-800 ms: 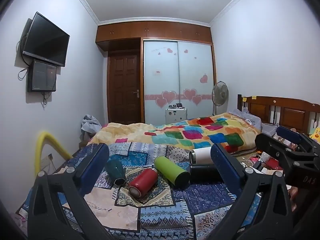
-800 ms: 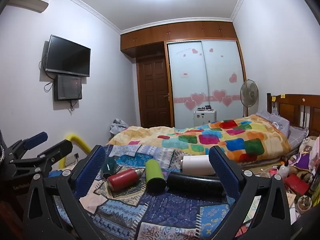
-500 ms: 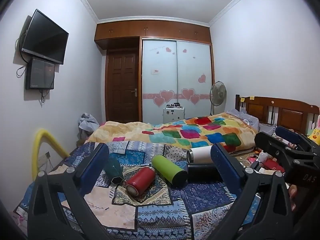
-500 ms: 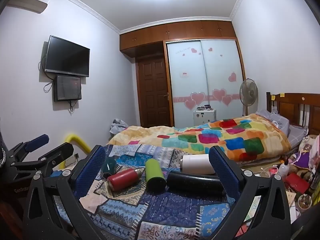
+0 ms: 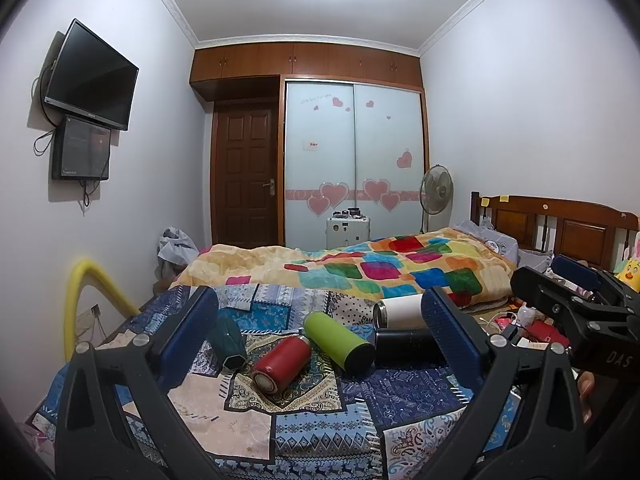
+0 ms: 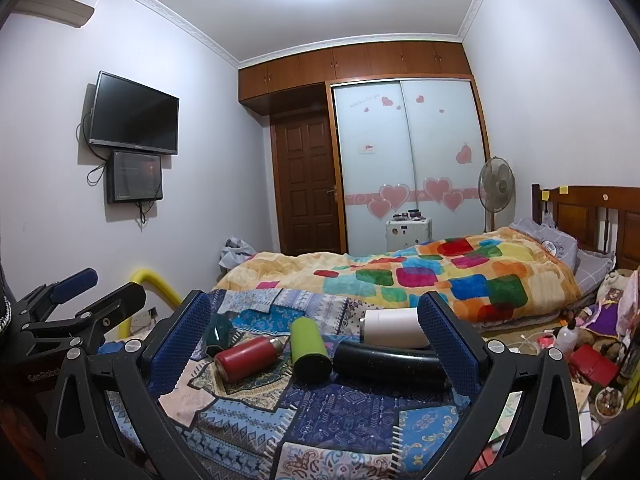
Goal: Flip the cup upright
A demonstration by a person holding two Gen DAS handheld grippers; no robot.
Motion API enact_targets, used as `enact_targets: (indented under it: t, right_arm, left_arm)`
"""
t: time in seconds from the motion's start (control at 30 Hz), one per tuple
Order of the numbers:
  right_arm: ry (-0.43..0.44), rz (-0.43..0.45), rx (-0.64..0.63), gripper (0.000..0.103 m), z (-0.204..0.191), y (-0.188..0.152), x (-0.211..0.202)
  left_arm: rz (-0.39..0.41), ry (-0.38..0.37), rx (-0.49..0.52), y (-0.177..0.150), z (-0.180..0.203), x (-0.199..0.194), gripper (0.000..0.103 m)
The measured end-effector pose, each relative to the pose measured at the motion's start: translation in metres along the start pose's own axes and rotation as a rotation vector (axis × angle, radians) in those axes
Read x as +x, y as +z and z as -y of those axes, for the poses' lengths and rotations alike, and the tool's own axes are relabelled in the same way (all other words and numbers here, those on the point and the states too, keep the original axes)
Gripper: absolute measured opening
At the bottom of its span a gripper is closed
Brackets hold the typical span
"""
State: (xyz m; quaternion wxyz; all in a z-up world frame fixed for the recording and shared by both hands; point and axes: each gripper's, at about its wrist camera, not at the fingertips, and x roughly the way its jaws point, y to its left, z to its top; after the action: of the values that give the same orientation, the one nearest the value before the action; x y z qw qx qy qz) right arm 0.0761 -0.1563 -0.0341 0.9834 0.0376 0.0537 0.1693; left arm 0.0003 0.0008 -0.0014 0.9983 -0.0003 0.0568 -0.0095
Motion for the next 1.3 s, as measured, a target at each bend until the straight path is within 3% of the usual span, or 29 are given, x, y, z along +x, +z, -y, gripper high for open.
enact_targets:
  t: [1.3]
  right_arm:
    - [-0.005, 0.004, -0.003, 0.103, 0.0005, 0.0041, -0.0047]
  left_arm:
    - [0.005, -0.005, -0.005, 0.0015, -0.0017, -0.0042, 0.103]
